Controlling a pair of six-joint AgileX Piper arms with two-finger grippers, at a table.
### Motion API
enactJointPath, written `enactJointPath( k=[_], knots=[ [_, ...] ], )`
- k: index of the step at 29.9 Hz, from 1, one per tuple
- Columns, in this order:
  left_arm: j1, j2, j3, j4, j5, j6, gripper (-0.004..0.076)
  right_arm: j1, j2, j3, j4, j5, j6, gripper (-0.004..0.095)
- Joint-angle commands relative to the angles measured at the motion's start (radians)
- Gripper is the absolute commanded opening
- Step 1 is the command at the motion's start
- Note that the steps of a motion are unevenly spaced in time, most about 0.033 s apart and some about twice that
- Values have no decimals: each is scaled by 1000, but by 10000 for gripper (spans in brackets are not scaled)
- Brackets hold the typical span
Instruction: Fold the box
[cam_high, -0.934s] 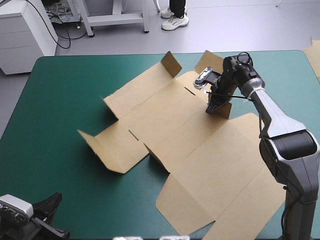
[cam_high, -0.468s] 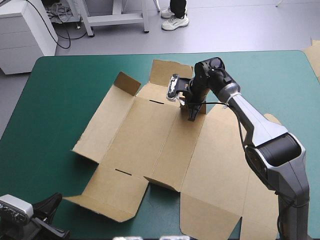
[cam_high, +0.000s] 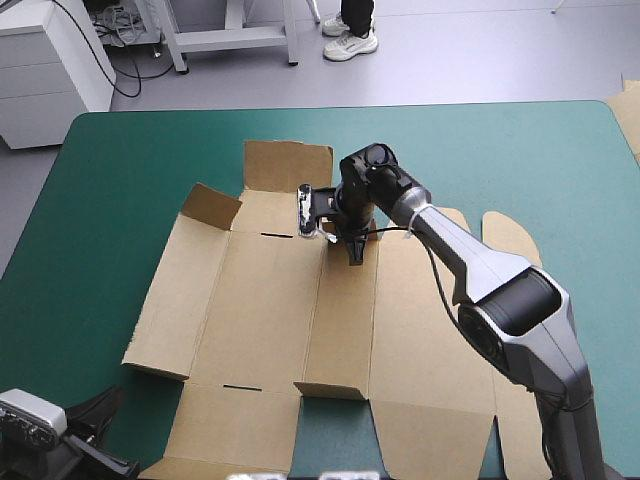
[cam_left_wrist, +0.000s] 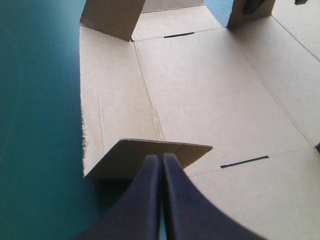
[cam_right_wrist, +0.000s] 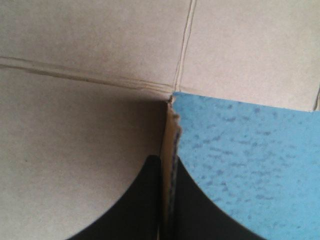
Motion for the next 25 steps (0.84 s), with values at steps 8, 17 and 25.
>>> enactJointPath(
  k=[8, 17, 25],
  knots=[
    [-7, 15, -22, -1, -71, -4, -8, 1, -46, -31, -42, -67, -12, -14],
    [-7, 15, -22, -1, -71, -4, -8, 1, -50, -31, -49, -89, 9, 337],
    [-7, 15, -22, -1, -71, -4, -8, 1, -68, -61, -64, -124, 35, 492]
  ],
)
